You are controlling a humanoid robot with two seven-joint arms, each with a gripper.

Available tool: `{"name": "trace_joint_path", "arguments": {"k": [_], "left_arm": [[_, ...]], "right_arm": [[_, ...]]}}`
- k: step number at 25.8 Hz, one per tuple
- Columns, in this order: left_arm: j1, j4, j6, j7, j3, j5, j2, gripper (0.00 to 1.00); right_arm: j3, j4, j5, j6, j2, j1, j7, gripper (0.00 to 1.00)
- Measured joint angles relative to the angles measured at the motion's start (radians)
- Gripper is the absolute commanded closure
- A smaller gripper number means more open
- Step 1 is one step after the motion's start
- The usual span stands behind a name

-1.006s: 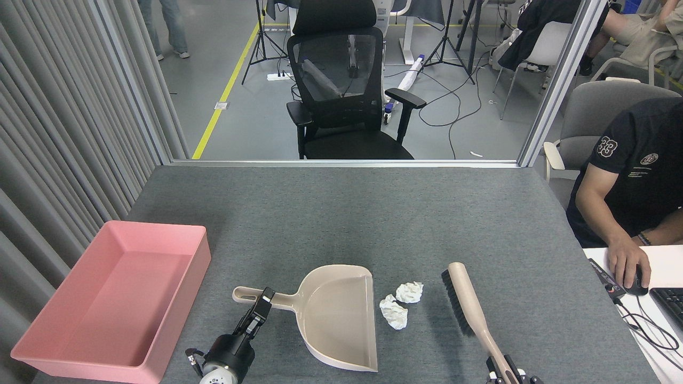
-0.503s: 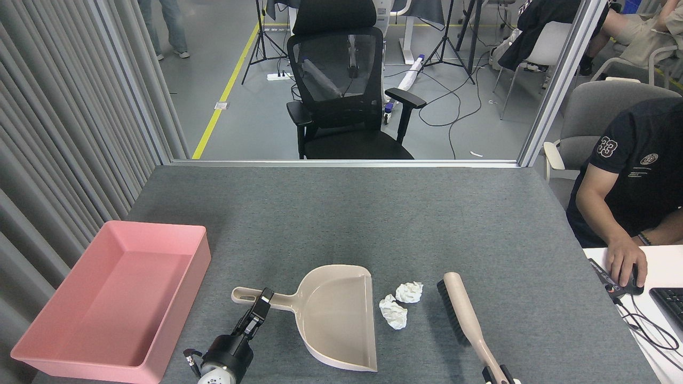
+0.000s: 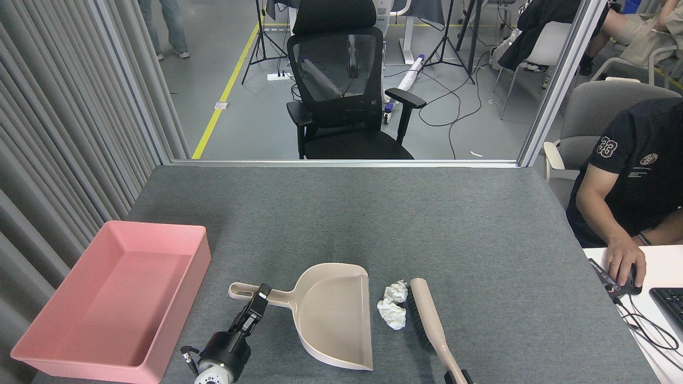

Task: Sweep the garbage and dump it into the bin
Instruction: 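Sweep the paper balls into the dustpan with the brush in the right gripper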

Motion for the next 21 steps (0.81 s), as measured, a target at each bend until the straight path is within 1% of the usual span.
{"name": "trace_joint_path", "arguments": {"k": [4, 8, 12, 14, 18, 21], "left_arm": [[0.002, -0.005, 0.0, -0.001, -0.001, -0.001, 0.001, 0.71], [0.006, -0.01, 0.0, -0.004, -0.001, -0.001, 0.002, 0.71], [0.009, -0.01, 0.0, -0.004, -0.001, 0.0, 0.002, 0.71], [0.01, -0.009, 0.0, -0.004, -0.001, 0.0, 0.003, 0.71], [0.011, -0.006, 0.002, -0.004, -0.001, 0.003, 0.002, 0.71], [0.011, -0.002, 0.01, -0.005, 0.001, 0.019, 0.001, 0.71]], "right_arm": [[0.046, 0.021, 0.006, 0.013, 0.041, -0.026, 0.006, 1.0], [0.114, 0.03, 0.03, 0.033, 0.091, -0.056, 0.013, 1.0], [0.174, 0.027, 0.038, 0.051, 0.149, -0.085, 0.002, 1.0], [0.189, 0.016, 0.038, 0.053, 0.167, -0.09, -0.01, 1.0], [0.185, -0.019, 0.032, 0.053, 0.169, -0.077, -0.027, 1.0], [0.131, -0.046, 0.023, 0.05, 0.153, -0.053, -0.035, 1.0]]}}
